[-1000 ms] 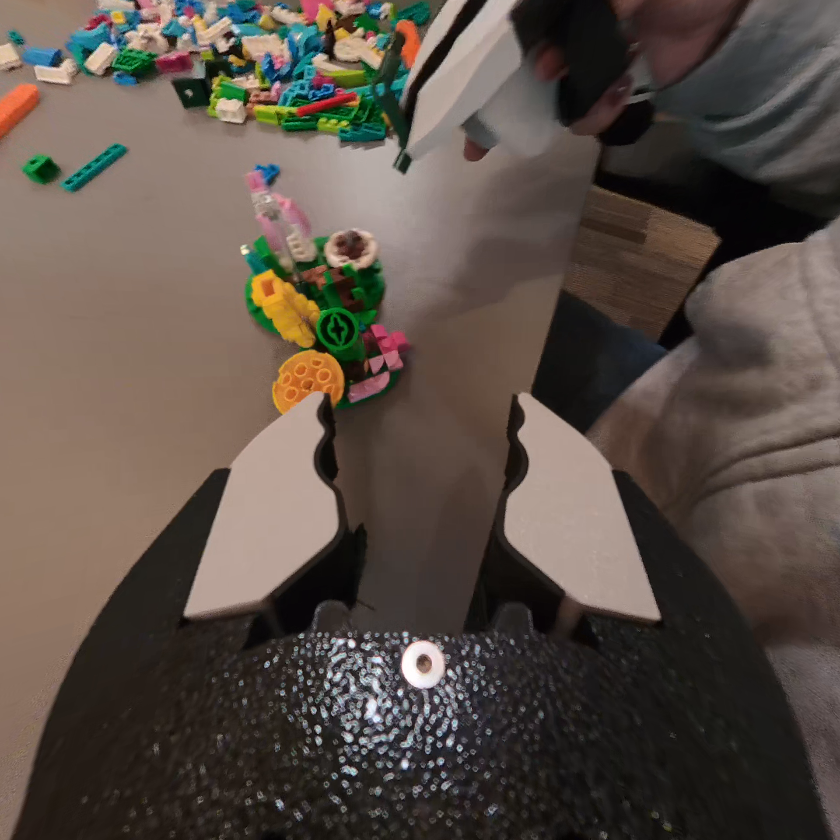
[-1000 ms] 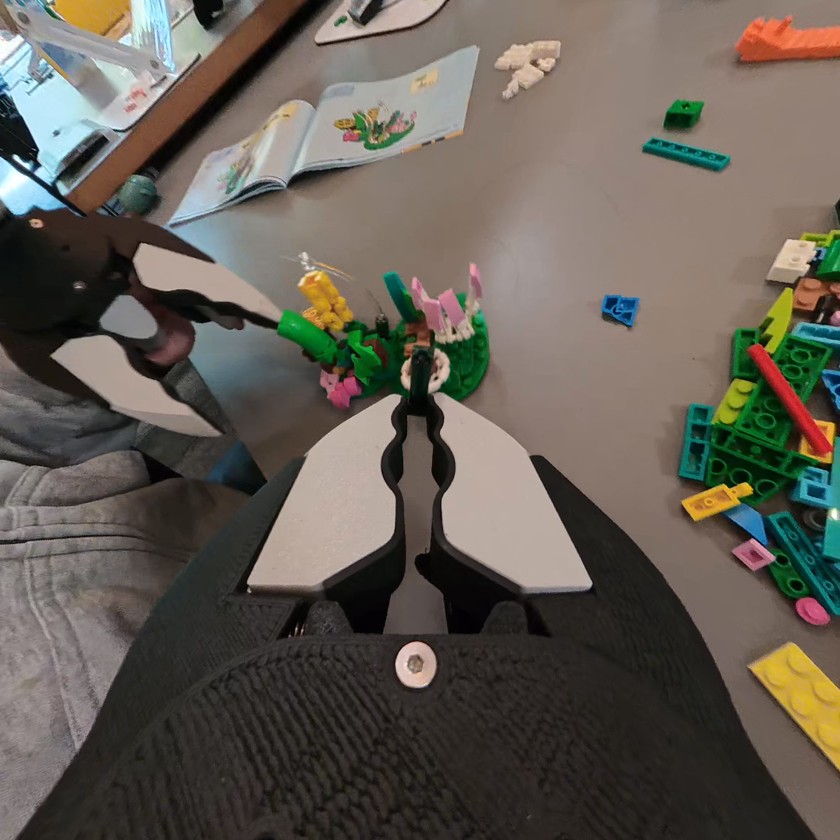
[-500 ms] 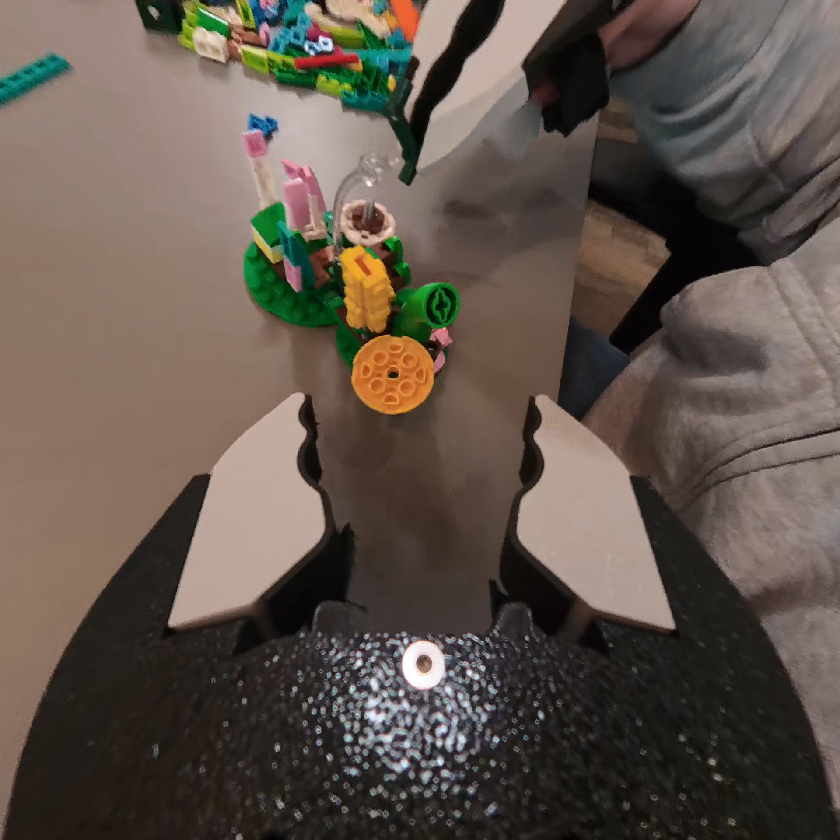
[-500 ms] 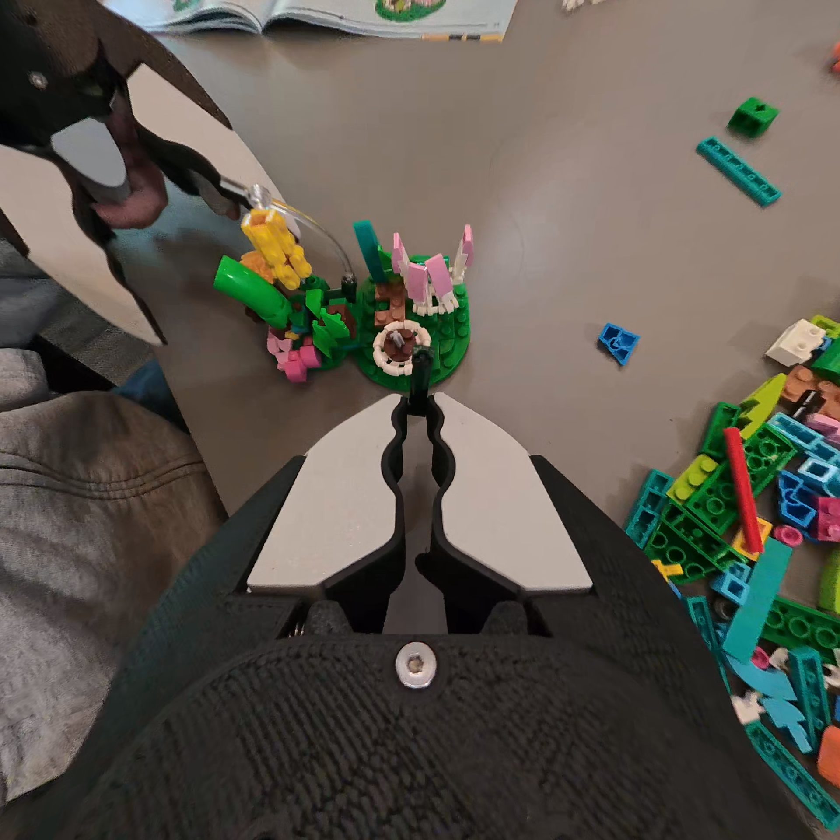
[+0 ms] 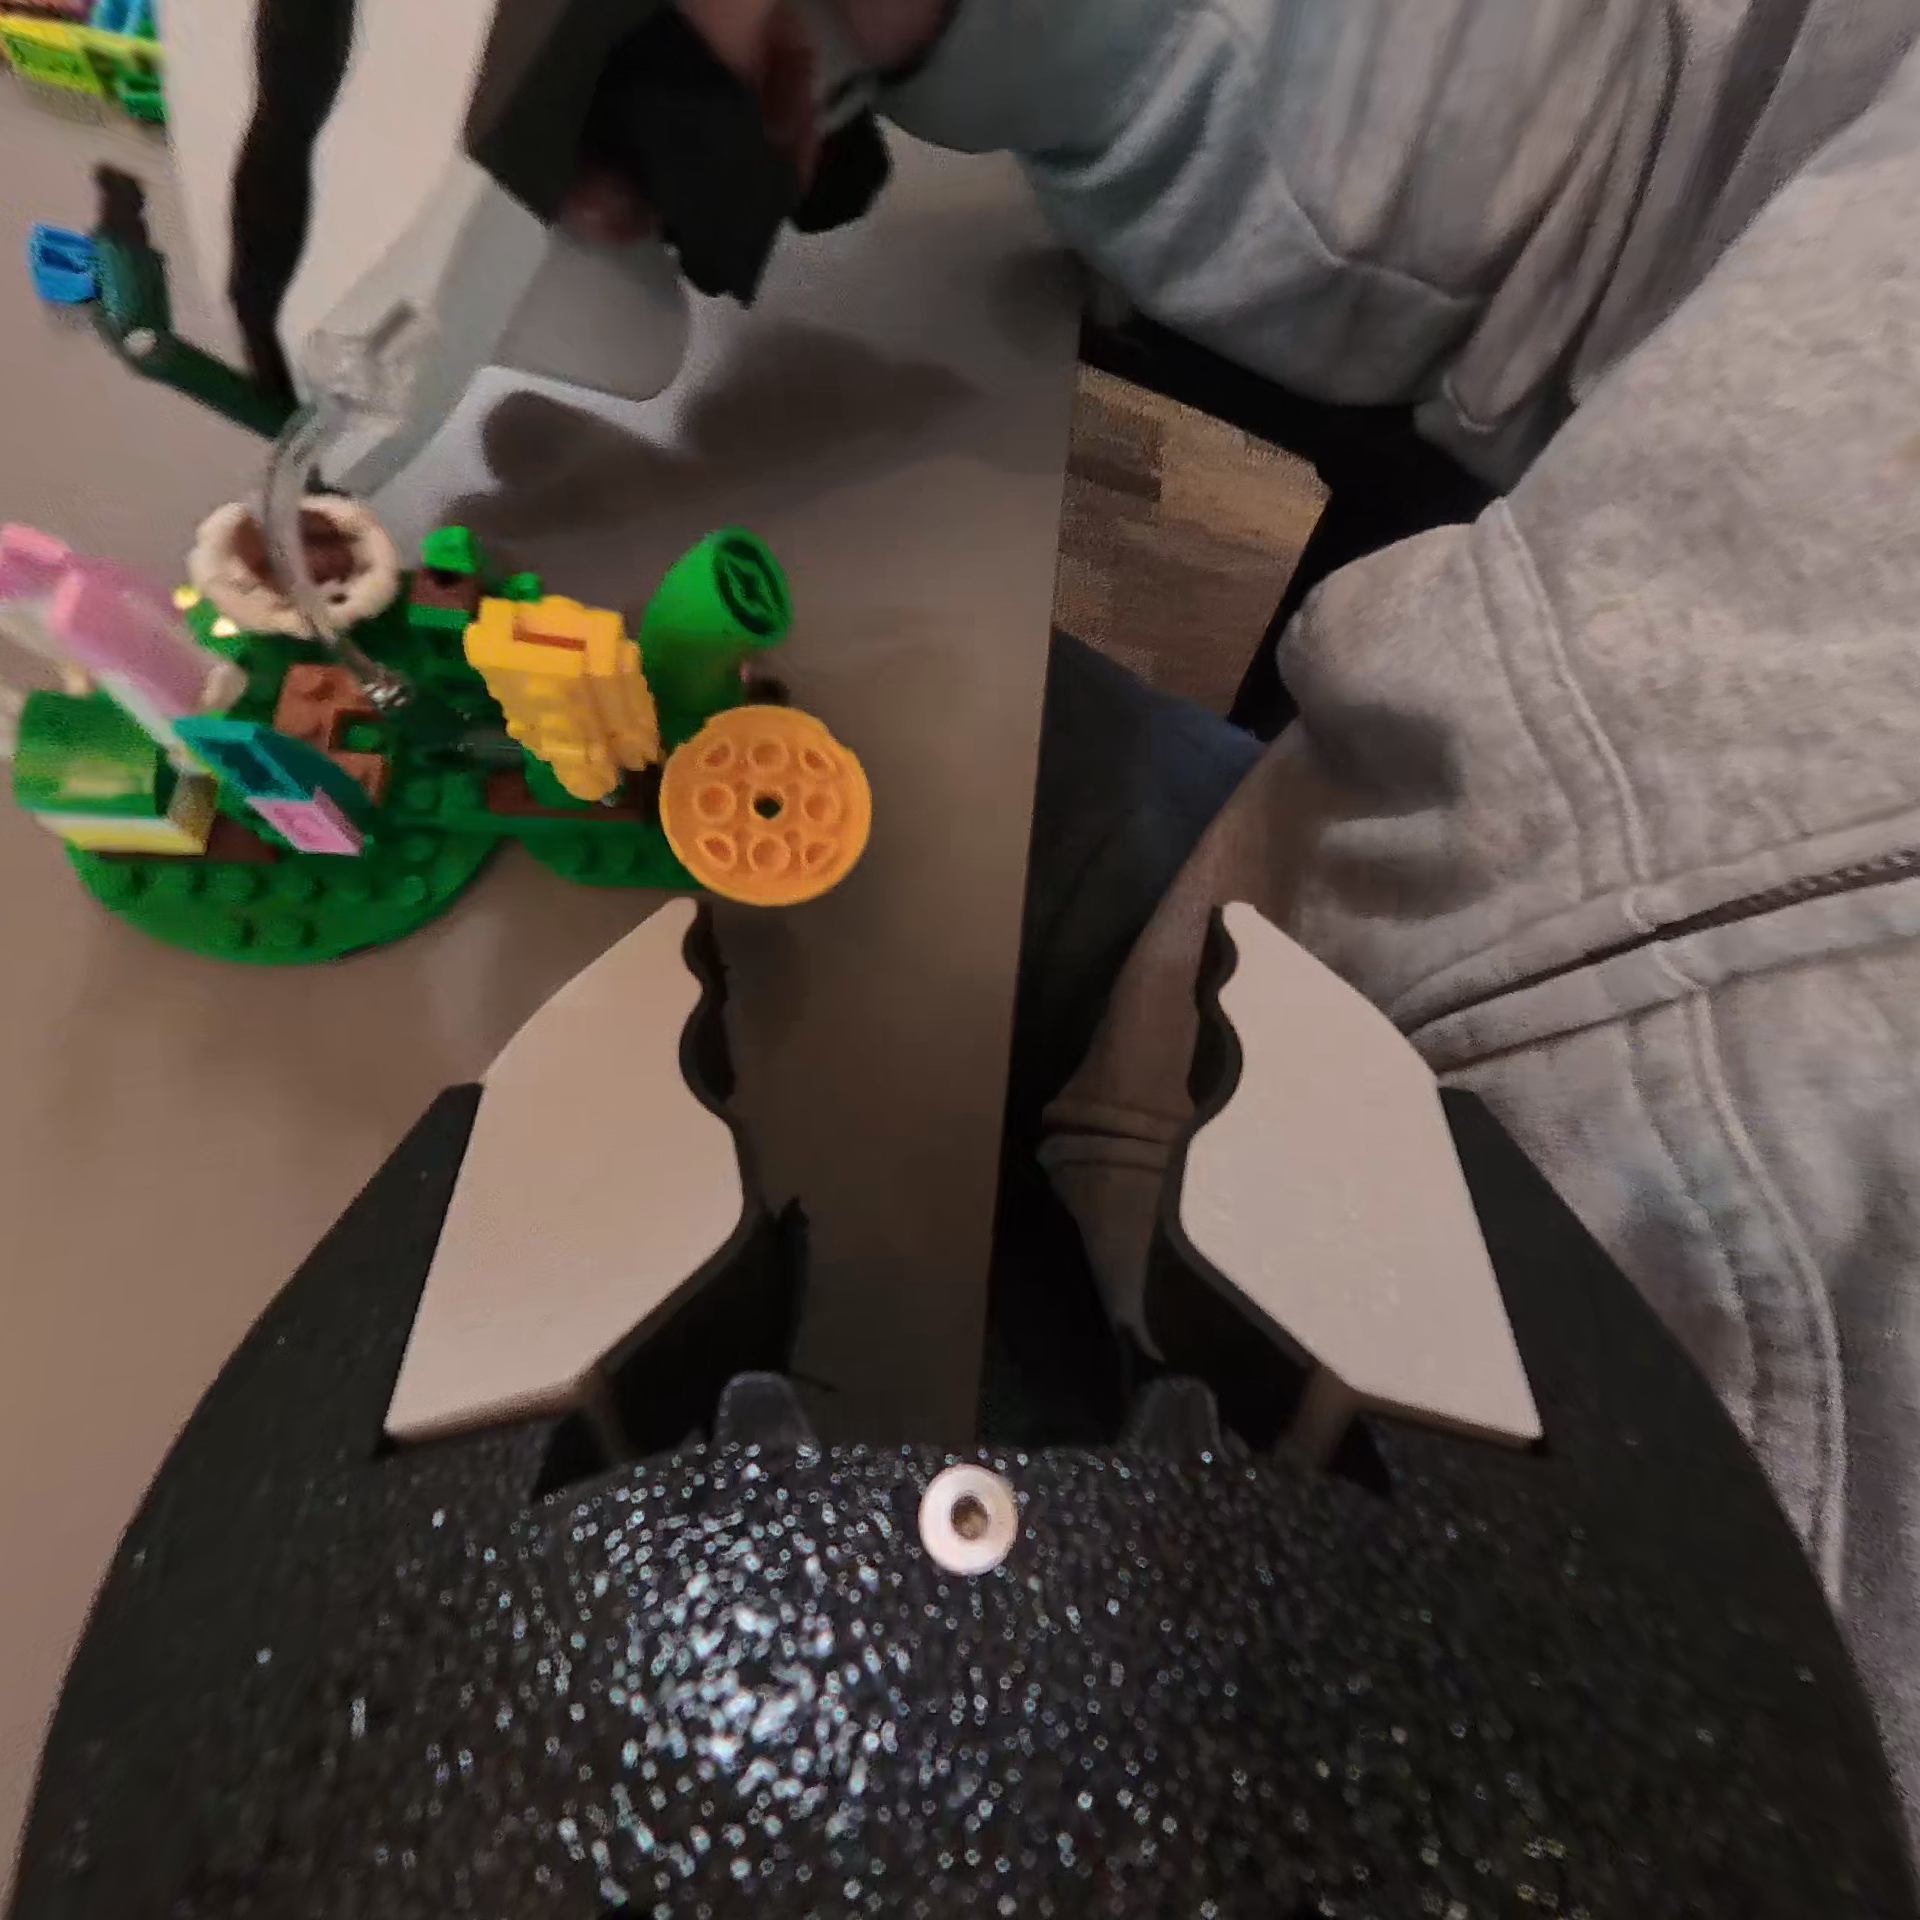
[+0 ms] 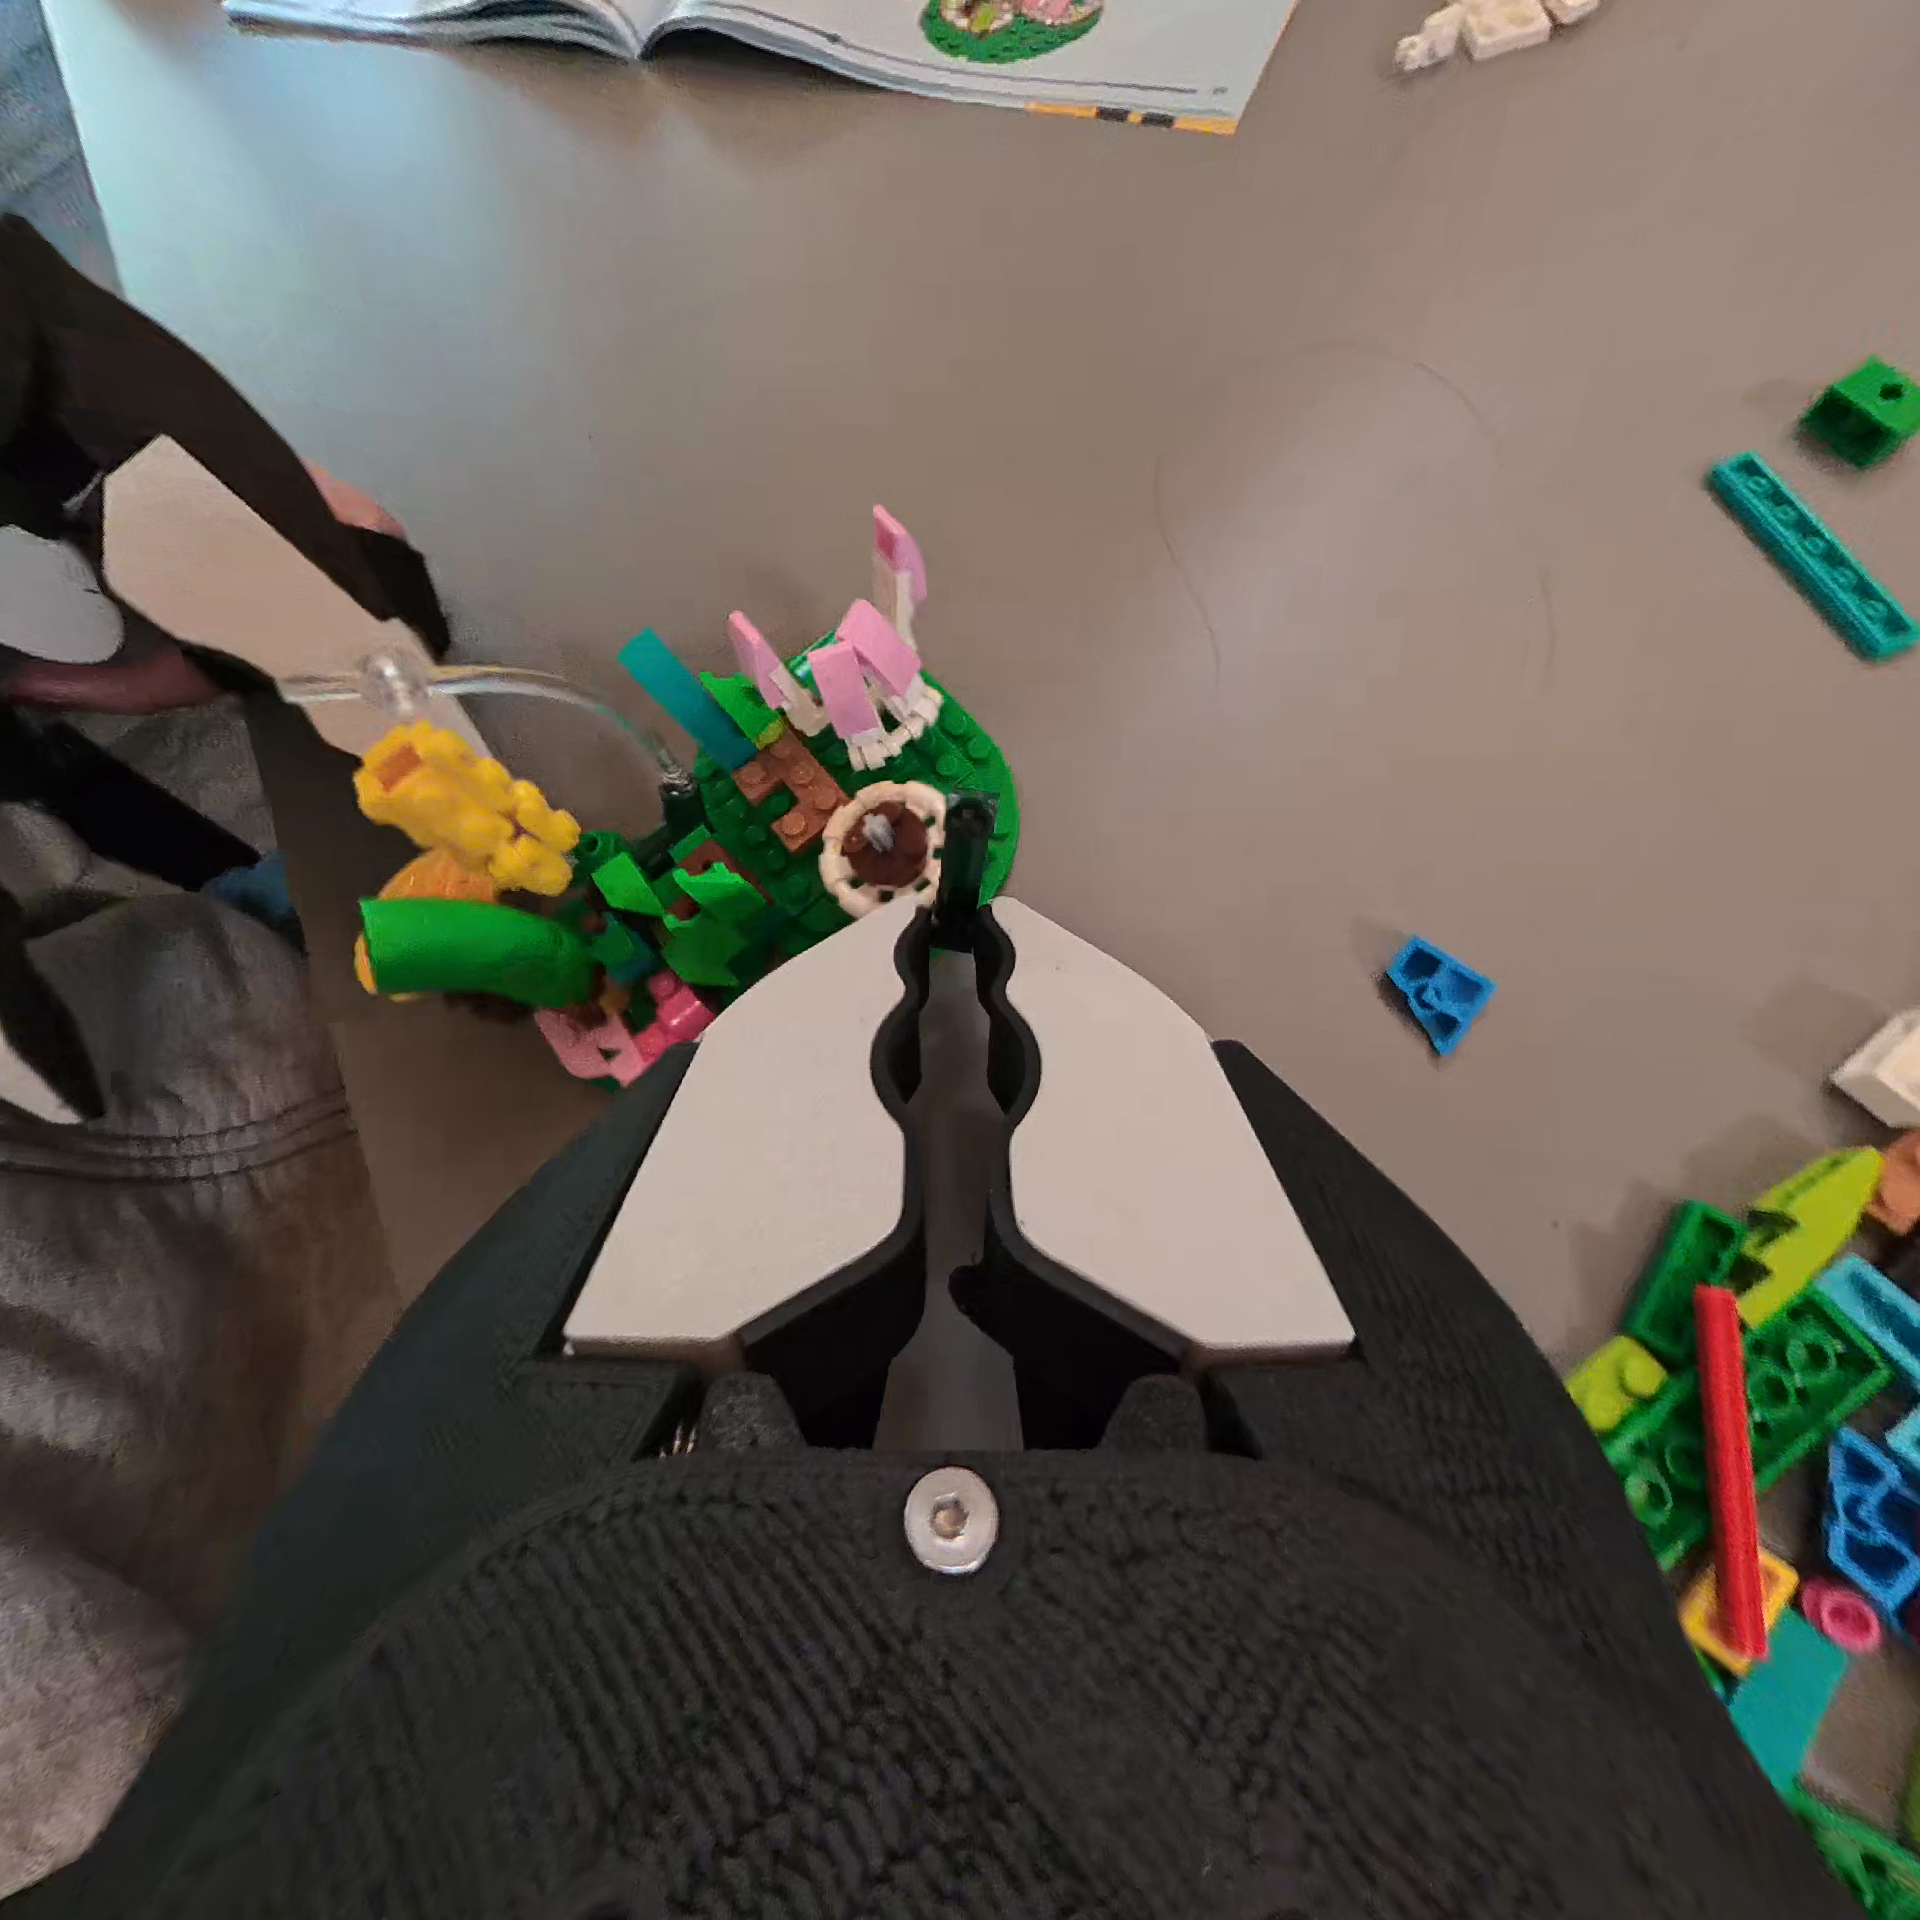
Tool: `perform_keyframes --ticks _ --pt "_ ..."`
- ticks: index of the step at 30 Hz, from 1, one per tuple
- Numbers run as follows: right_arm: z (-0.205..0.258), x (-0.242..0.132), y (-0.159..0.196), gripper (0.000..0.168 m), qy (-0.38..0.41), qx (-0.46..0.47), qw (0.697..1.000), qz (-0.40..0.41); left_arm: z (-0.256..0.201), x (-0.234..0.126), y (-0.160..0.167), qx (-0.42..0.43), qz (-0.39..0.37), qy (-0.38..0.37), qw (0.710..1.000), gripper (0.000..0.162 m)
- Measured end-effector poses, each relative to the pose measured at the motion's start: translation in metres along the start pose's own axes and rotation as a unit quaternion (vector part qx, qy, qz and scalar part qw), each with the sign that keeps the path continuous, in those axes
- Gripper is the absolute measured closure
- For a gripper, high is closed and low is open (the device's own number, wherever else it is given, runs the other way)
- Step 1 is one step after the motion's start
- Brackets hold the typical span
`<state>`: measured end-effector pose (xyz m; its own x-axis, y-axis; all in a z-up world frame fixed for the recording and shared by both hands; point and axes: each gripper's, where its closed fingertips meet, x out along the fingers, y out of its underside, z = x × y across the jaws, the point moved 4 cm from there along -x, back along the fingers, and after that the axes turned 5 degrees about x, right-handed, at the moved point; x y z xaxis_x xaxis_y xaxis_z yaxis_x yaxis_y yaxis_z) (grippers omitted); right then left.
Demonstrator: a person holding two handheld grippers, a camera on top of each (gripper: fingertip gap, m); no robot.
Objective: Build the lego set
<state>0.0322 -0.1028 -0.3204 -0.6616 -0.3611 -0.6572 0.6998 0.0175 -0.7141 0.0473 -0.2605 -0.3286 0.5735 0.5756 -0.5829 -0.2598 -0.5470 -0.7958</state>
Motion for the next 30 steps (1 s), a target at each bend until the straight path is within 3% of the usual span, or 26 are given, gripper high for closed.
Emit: perform_keyframes --ticks 1,5,9,14,16,20,26,30 --pt "0.001 0.002 -0.001 0.161 -0.006 -0.01 1.0 0.003 -0.003 0.0 0.001 0.01 0.002 -0.006 1.0 0.076" --pt "-0.005 0.008 -0.014 0.161 0.0 -0.04 0.999 -0.001 0.0 -0.019 0.003 0.032 -0.024 -0.087 0.995 0.089" --pt "-0.006 0.019 -0.022 0.161 -0.046 -0.023 0.999 0.011 0.007 -0.043 0.008 0.045 -0.062 -0.194 0.978 0.089" --pt "0.005 0.031 -0.025 0.161 -0.071 -0.061 0.995 0.029 0.002 -0.056 0.028 0.098 -0.017 -0.293 0.951 0.084" --pt "0.014 0.037 -0.025 0.161 -0.087 -0.069 0.993 0.034 -0.004 -0.062 0.039 0.134 0.014 -0.328 0.935 0.09" --pt "0.033 0.05 -0.025 0.161 -0.101 -0.081 0.991 0.041 -0.023 -0.06 0.049 0.183 0.01 -0.347 0.92 0.107" --pt "0.066 0.058 -0.023 0.162 -0.098 -0.096 0.99 0.043 -0.034 -0.044 0.061 0.286 0.037 -0.372 0.883 0.108" --pt "0.055 0.042 -0.022 0.161 -0.05 -0.079 0.995 0.032 -0.036 -0.035 0.062 0.315 0.05 -0.373 0.871 0.109"
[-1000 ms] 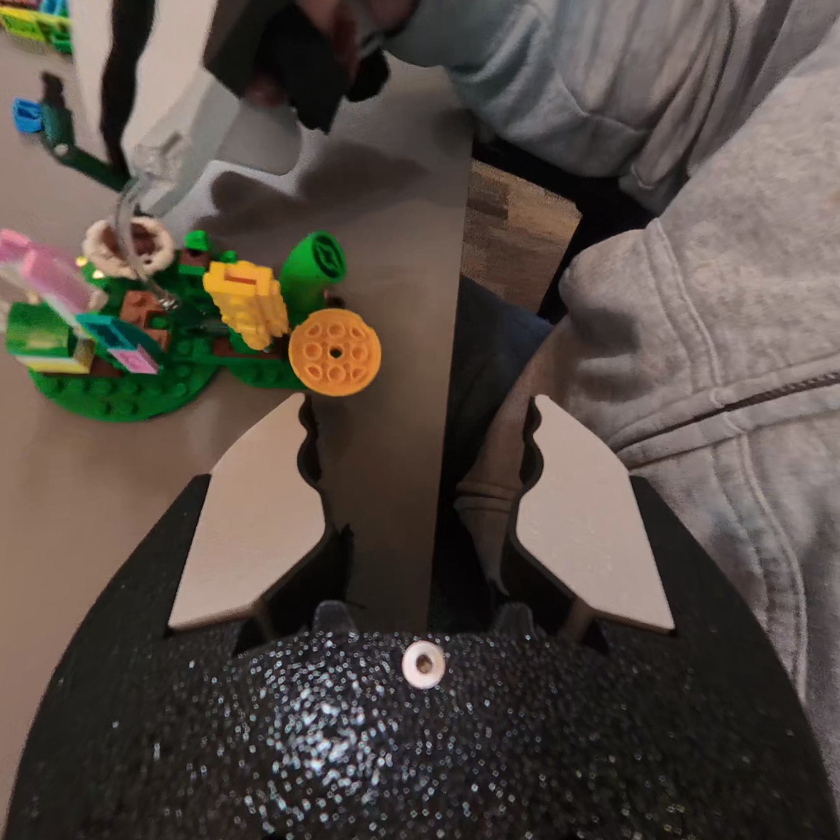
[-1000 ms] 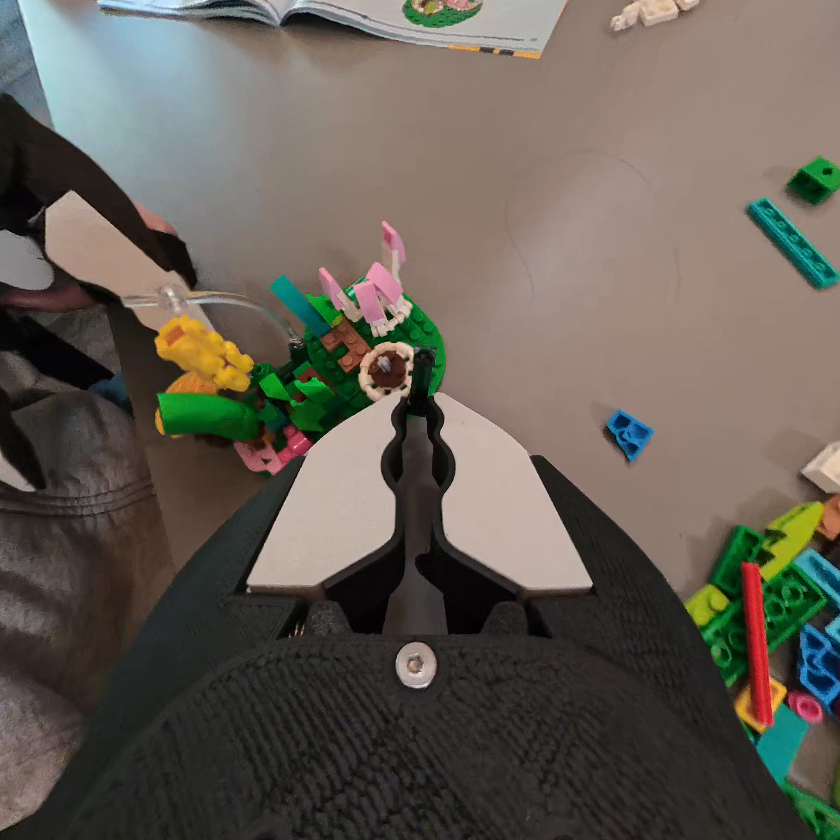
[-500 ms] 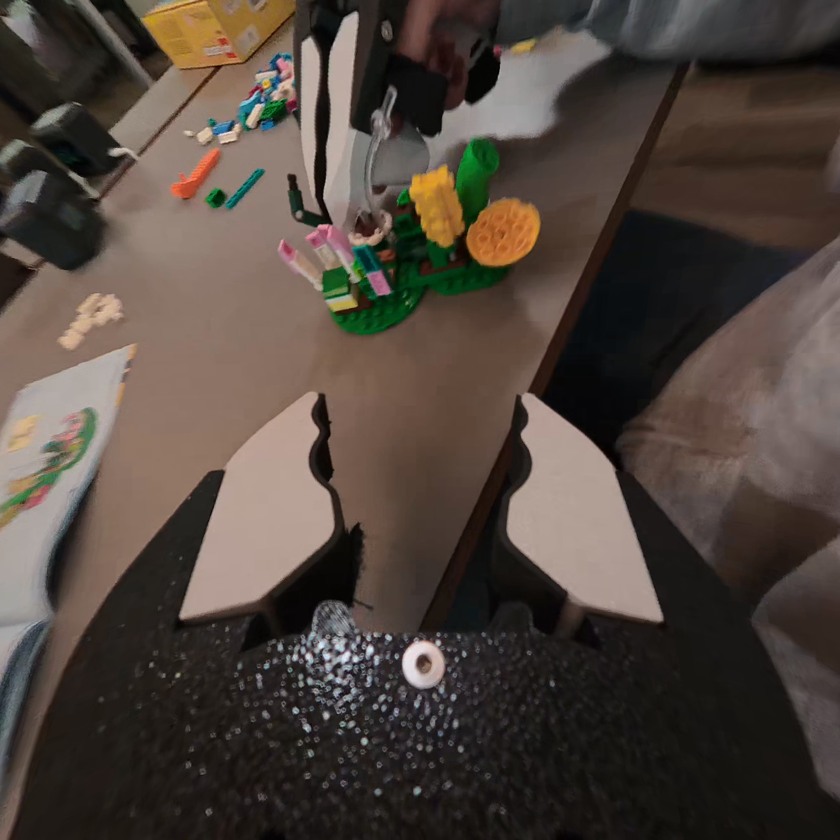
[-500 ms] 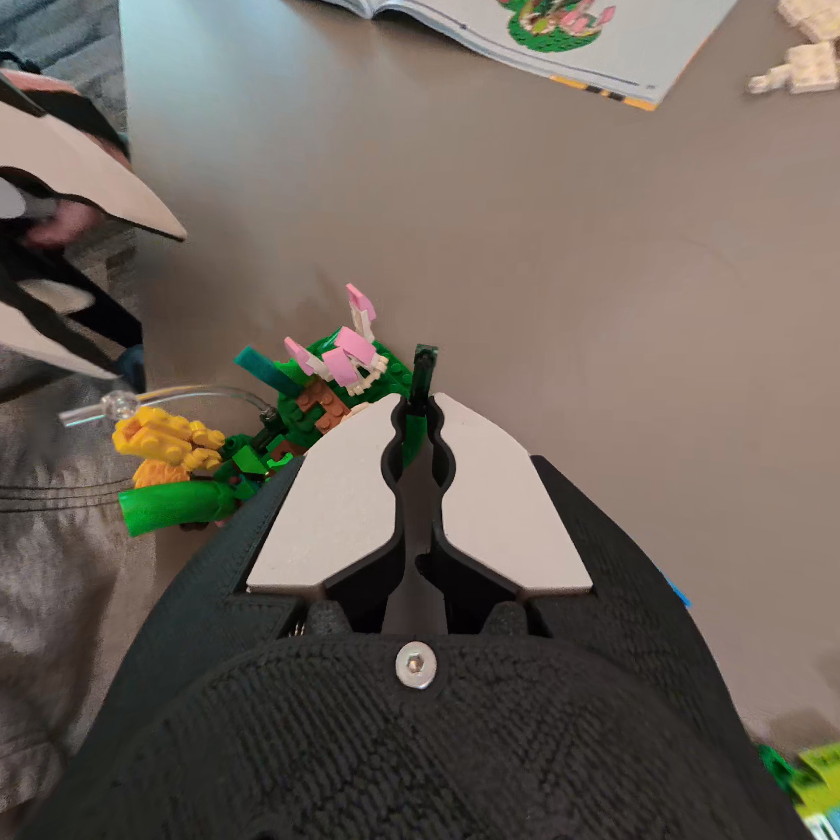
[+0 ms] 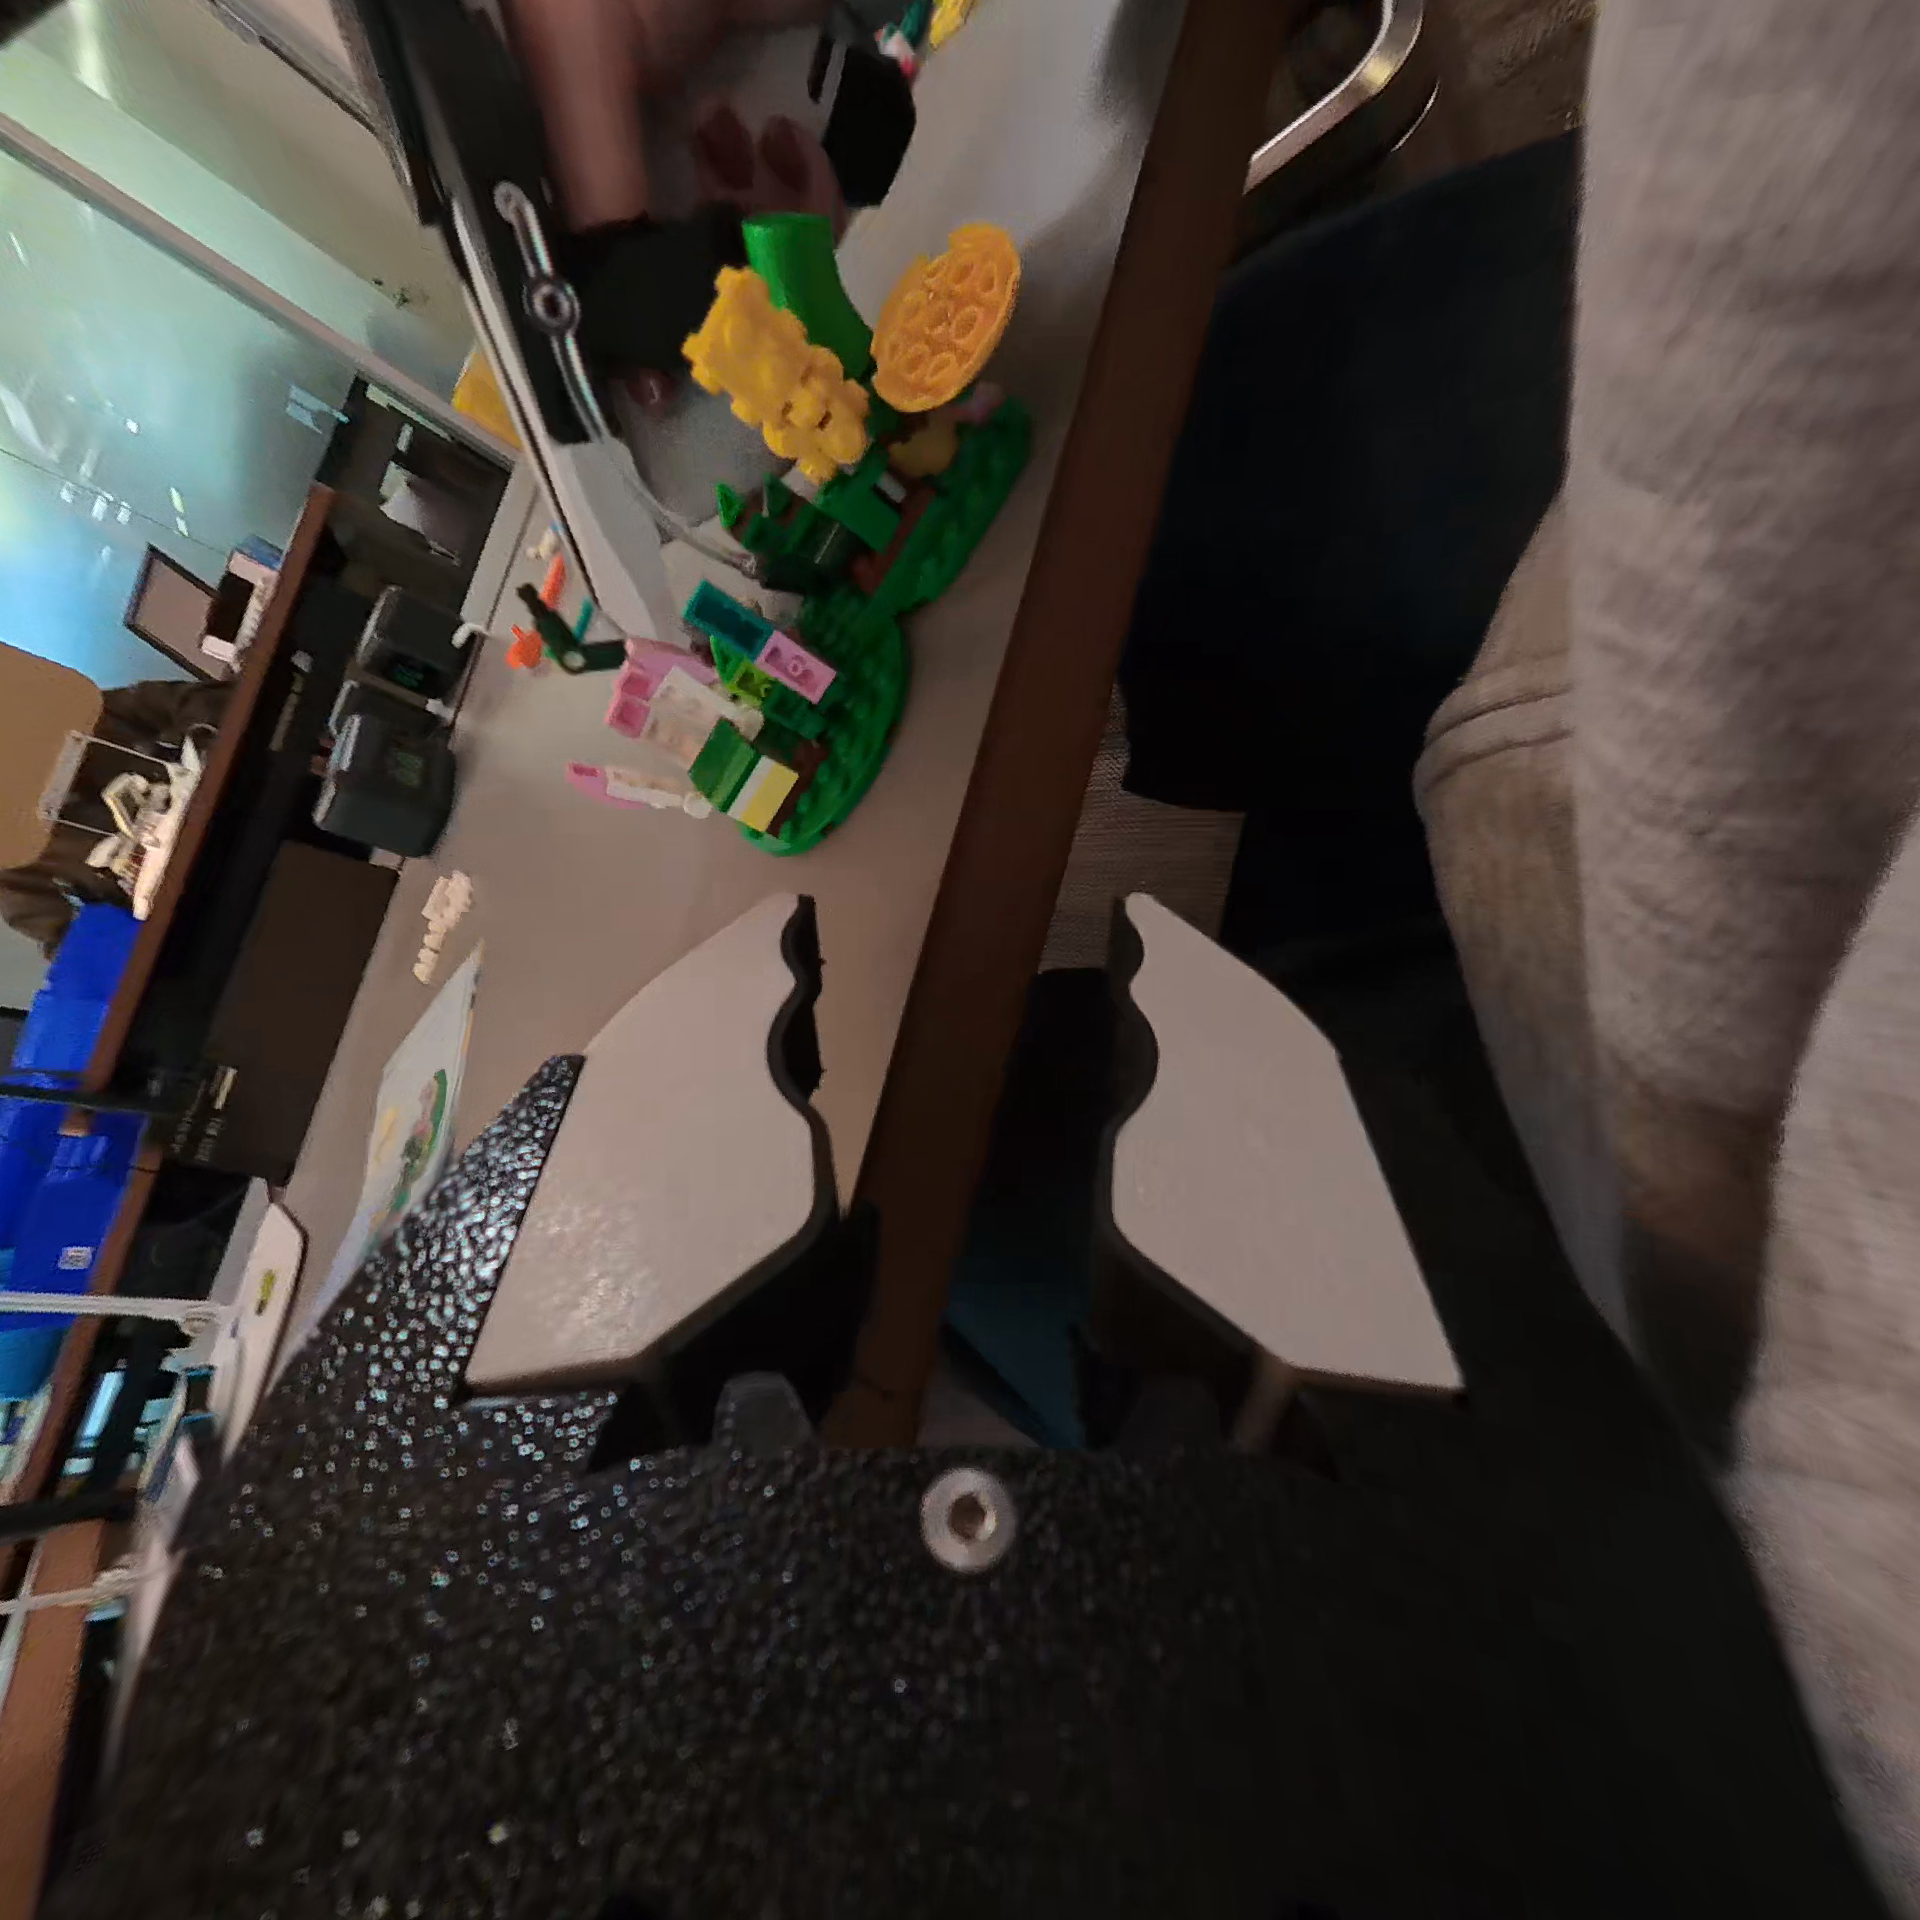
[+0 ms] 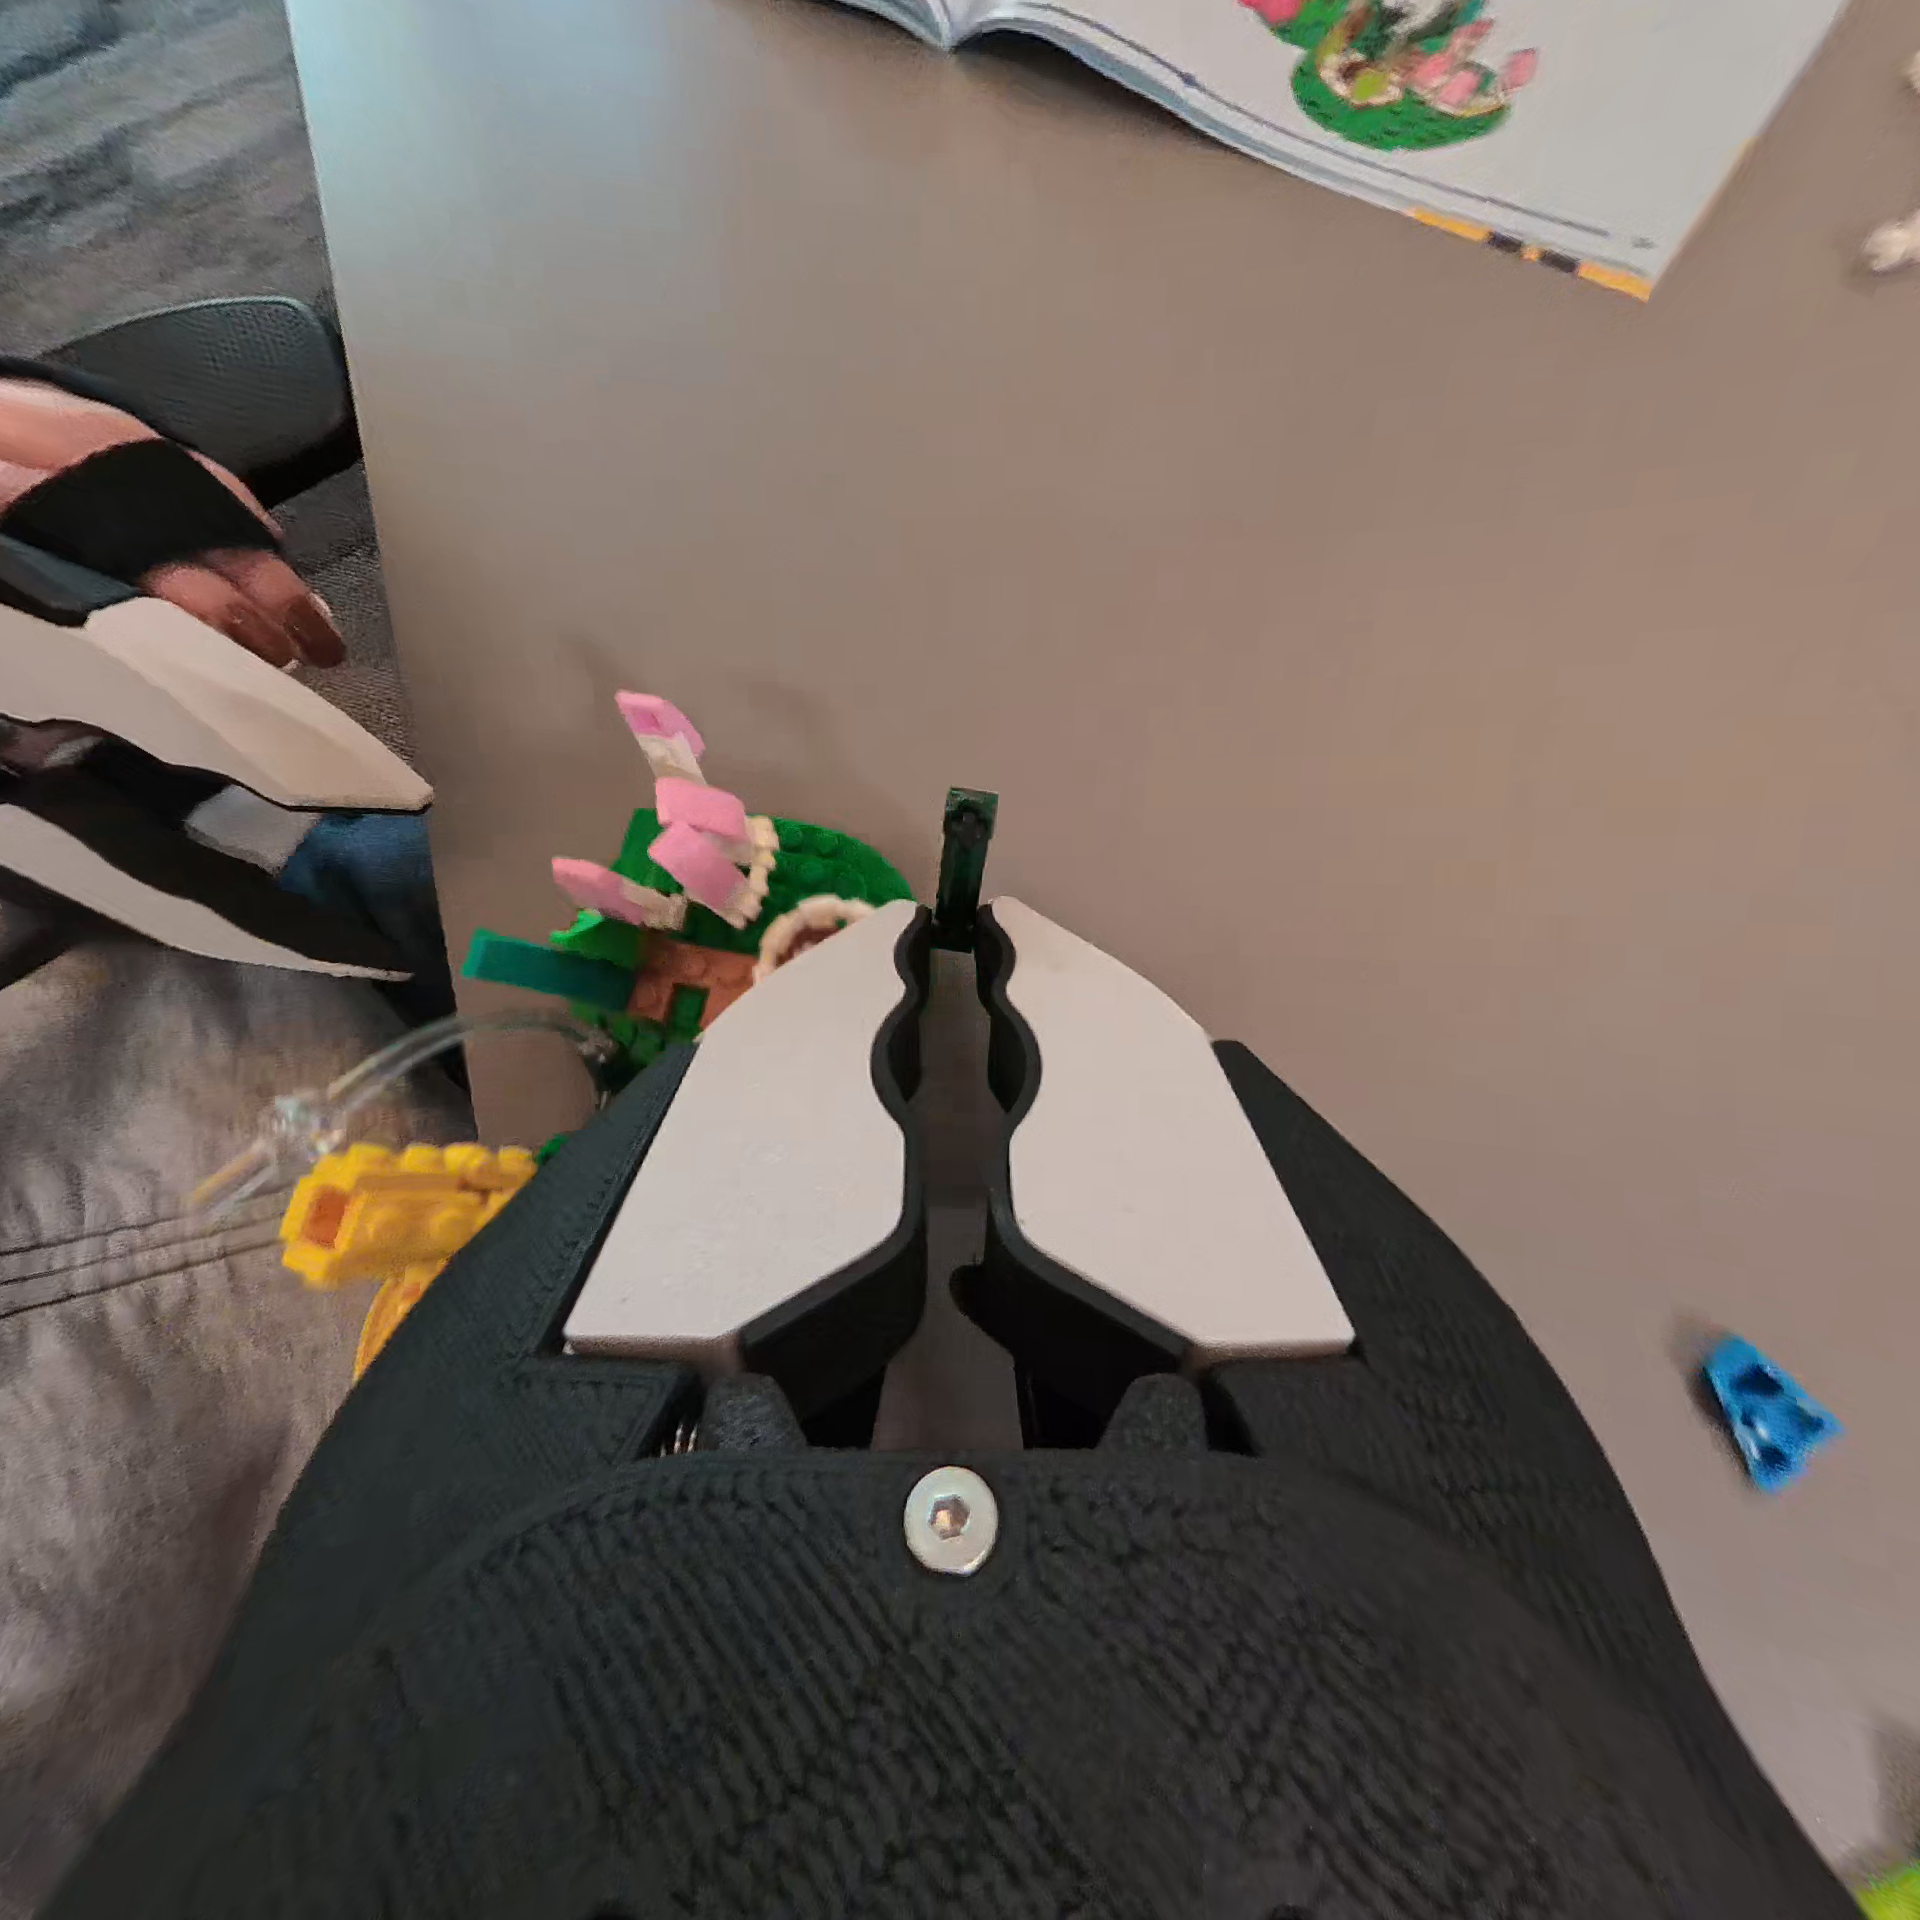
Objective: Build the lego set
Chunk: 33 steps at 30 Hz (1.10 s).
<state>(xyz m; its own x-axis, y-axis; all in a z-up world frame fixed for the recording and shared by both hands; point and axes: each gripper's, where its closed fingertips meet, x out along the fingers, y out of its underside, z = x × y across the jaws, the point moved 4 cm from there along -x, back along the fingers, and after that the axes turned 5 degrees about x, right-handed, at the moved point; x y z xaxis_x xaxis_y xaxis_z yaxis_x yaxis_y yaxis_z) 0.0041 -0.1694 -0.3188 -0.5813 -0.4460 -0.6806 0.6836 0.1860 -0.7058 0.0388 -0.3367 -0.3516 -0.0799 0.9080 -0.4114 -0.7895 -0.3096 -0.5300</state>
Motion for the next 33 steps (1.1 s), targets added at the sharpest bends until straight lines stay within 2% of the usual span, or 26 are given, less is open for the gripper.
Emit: perform_keyframes --ticks 5,14,19,24,28,33 --pt "0.001 -0.003 0.016 0.161 -0.013 0.027 0.999 0.036 -0.008 0.009 -0.012 0.053 -0.025 0.011 0.998 0.11" --pt "0.032 0.004 0.019 0.161 -0.028 0.052 0.998 0.035 -0.01 0.01 -0.007 0.104 -0.018 -0.025 0.994 0.112" --pt "0.048 0.005 0.021 0.161 -0.039 0.082 0.996 0.025 -0.009 0.008 -0.004 0.125 -0.01 -0.046 0.991 0.123" --pt "0.061 0.006 0.022 0.161 -0.034 0.093 0.995 0.004 -0.002 -0.001 -0.002 0.132 -0.002 -0.084 0.988 0.146" --pt "0.062 0.005 0.022 0.161 -0.03 0.075 0.997 -0.008 0.004 -0.004 0.0 0.151 0.006 -0.099 0.984 0.152" --pt "0.053 -0.002 0.019 0.161 -0.052 0.055 0.996 -0.043 0.016 -0.007 -0.003 0.182 -0.019 -0.108 0.977 0.156"
